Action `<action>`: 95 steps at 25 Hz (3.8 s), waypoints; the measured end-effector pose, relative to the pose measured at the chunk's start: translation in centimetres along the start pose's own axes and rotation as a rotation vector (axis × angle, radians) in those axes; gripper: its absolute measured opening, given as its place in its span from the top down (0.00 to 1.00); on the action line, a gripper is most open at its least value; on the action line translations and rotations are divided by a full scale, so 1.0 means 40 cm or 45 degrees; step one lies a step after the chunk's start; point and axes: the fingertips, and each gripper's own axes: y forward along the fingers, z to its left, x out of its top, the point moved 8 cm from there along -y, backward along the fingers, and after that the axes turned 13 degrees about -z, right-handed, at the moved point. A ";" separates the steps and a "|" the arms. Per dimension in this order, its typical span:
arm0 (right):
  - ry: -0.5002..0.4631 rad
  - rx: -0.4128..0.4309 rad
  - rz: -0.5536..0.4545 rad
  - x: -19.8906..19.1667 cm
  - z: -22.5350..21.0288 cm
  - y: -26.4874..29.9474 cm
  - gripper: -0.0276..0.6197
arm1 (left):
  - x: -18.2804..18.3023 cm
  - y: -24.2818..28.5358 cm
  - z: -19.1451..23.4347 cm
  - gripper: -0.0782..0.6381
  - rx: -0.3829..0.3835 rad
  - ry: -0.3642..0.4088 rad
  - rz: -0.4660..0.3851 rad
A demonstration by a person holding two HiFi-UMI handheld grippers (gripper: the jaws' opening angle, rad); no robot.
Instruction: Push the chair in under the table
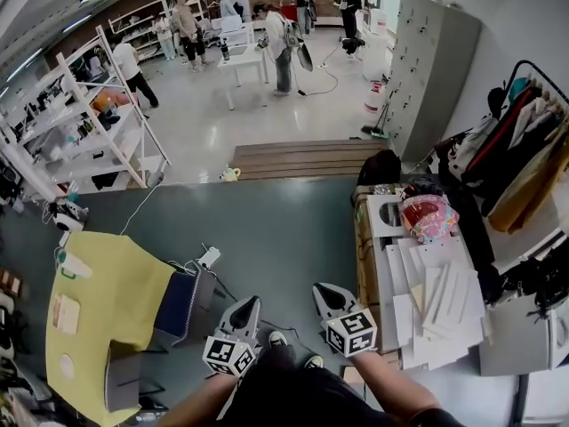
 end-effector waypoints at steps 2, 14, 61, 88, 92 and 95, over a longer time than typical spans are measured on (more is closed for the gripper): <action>0.000 -0.004 0.007 0.000 -0.009 0.012 0.94 | -0.003 0.019 0.014 0.88 0.001 -0.009 0.006; -0.033 -0.094 -0.004 0.058 -0.111 0.181 0.94 | 0.008 0.231 0.144 0.88 -0.090 -0.038 -0.015; -0.098 0.233 0.037 0.178 -0.282 0.895 0.94 | 0.089 0.640 0.605 0.88 0.143 0.035 -0.110; -0.097 1.345 0.293 0.081 0.038 1.238 0.94 | 0.088 0.304 0.568 0.88 1.305 0.162 -0.300; -0.079 1.500 0.328 0.045 0.128 1.230 0.94 | 0.063 0.225 0.514 0.88 1.474 0.167 -0.324; -0.068 1.604 0.351 0.025 0.203 1.200 0.94 | 0.057 0.157 0.464 0.88 1.587 0.182 -0.338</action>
